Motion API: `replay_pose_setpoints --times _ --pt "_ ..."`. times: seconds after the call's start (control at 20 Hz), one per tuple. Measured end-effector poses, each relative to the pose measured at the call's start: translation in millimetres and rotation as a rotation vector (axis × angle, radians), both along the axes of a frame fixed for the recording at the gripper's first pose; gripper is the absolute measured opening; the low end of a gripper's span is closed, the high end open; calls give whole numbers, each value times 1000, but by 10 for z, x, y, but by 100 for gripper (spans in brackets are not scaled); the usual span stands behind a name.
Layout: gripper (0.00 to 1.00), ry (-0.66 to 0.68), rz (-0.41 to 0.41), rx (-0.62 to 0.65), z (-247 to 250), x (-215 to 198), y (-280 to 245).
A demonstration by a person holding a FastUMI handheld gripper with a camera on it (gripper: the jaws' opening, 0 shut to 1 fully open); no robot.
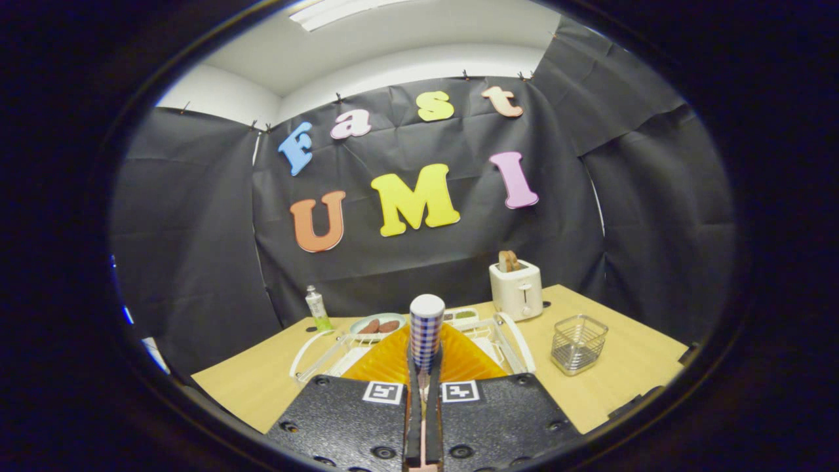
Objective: Take the plate from the dish rack, then take the spoon from the basket and place it into the plate.
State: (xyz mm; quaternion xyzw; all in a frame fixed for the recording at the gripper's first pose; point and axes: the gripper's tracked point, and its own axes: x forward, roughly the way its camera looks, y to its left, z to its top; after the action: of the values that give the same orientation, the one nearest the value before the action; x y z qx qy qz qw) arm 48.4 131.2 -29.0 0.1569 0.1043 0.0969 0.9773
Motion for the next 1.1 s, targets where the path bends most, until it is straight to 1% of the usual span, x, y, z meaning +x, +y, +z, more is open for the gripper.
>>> replay_pose_setpoints --times 0.15,0.3,0.5,0.7,0.75,0.9,1.0,1.05,1.1 --pt "8 42 6 2 -349 -1 214" --pt "8 127 39 29 -692 -1 409" --pt "8 171 49 59 -912 8 496" --pt "12 181 36 183 -987 16 498" --pt "15 185 39 211 -1022 11 518" --pt "17 211 22 206 -1127 18 429" --pt "21 214 18 179 -1162 48 400" --pt "32 205 6 160 -1100 2 304" --pt "44 193 -7 145 -1115 52 275"
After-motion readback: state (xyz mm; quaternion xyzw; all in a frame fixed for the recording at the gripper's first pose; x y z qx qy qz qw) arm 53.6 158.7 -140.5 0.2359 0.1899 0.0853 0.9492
